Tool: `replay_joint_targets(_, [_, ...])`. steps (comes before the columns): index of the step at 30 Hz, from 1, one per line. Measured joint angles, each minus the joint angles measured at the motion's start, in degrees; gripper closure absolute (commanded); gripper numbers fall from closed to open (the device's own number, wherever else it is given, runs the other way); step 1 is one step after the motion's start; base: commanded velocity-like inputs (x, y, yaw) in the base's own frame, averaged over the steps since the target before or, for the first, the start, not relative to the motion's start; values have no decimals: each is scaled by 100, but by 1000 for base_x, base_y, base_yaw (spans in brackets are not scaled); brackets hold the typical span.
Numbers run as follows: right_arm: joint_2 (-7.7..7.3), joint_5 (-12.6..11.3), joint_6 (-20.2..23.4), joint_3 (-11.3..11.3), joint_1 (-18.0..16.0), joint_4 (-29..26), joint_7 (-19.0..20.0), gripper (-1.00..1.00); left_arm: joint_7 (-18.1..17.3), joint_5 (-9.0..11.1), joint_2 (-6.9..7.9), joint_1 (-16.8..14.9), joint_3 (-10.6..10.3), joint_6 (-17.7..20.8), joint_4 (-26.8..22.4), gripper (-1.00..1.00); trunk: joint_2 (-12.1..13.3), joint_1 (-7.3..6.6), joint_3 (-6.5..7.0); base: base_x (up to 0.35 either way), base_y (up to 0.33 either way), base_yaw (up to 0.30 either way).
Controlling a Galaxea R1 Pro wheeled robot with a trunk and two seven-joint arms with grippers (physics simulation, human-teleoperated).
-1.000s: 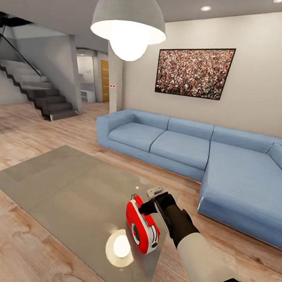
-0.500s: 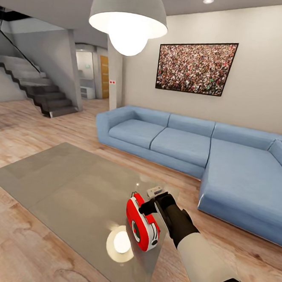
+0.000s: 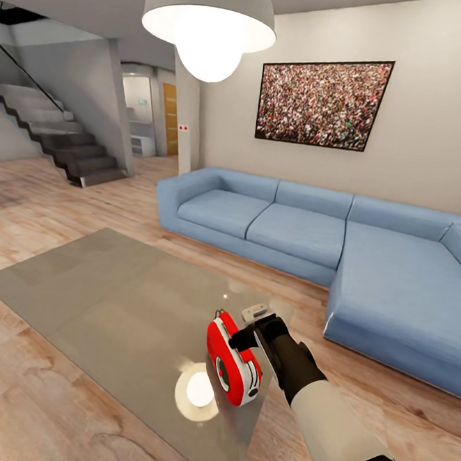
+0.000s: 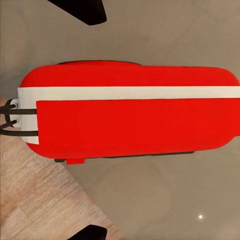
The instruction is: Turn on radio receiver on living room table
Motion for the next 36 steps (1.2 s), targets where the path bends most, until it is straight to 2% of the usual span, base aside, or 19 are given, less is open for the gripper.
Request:
replay_joint_targets(23, [-3,26,-9,0,2,0,-12,-100,8,-11,10,0,6,4,6,-100,0,0,-212,0,0,0])
replay_joint_targets(26, [-22,31,-11,-2,0,-1,-12,-100,8,-11,9,0,6,7,7,-100,0,0,-230,0,0,0])
replay_joint_targets(29, [-104,36,-16,-7,-1,-25,-5,-100,8,-11,12,0,6,8,8,-100,0,0,-237,0,0,0])
replay_joint_targets(36, [-146,35,-17,-9,-1,-36,-41,-100,8,-11,12,0,6,8,9,-100,0,0,-240,0,0,0])
